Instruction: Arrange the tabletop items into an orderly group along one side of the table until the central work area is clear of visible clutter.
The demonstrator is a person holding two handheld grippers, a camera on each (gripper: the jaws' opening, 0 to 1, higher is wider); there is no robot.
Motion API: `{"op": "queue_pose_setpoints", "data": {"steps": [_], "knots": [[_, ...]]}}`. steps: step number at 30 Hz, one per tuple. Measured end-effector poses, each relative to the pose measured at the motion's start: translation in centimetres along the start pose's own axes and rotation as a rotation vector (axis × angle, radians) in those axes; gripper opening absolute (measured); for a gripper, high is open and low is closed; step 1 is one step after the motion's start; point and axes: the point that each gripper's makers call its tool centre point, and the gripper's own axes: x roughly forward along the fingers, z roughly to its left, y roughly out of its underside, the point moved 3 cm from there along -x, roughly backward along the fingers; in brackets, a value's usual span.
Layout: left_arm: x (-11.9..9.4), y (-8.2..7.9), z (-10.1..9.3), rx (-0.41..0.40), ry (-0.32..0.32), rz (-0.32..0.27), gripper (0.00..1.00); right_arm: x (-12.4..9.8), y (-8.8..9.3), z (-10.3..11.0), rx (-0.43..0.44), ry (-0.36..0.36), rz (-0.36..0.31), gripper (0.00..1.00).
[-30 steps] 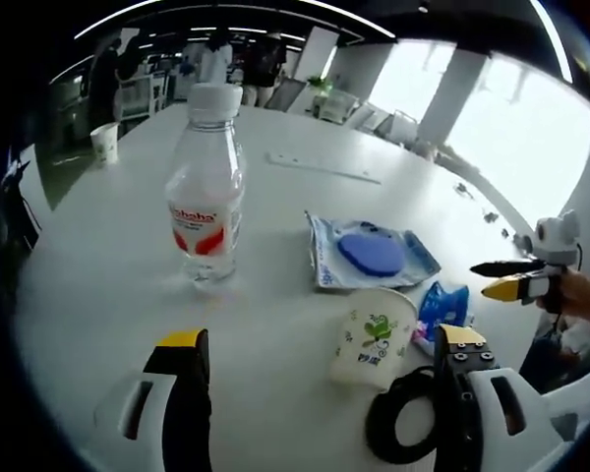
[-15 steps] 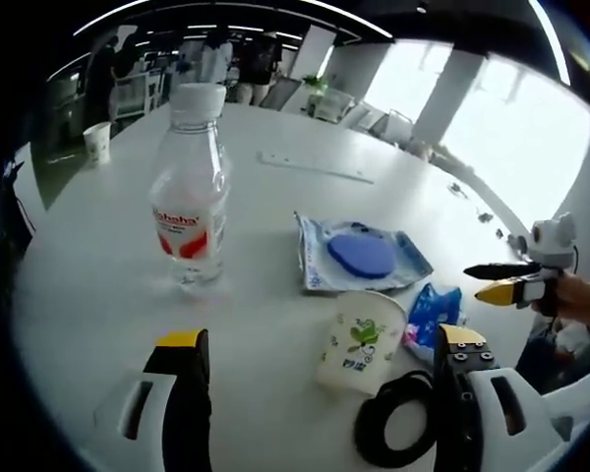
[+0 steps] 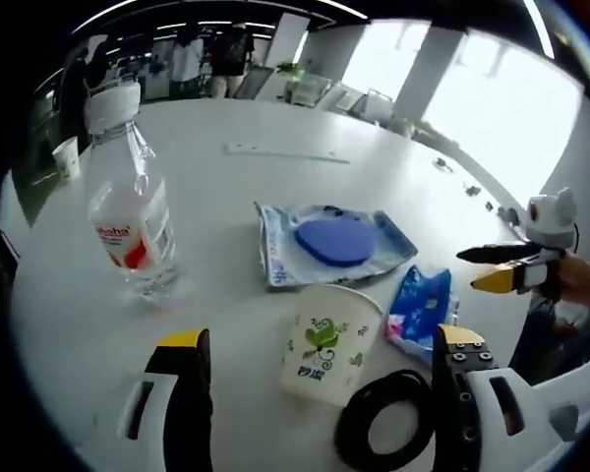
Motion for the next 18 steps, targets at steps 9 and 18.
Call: {"op": "queue_pose_setpoints", "data": {"steps": [9, 18], "knots": [[1.1, -0.1, -0.8, 0.029, 0.01, 0.026, 0.89, -1.4, 1.6, -0.1, 0.026, 0.009, -0.006, 0.78], [2.3, 0.9, -1.4, 0.118, 0.027, 0.121, 0.86, -2.3, 2.7, -0.1, 0.056, 0.013, -0.015, 0.78]]}}
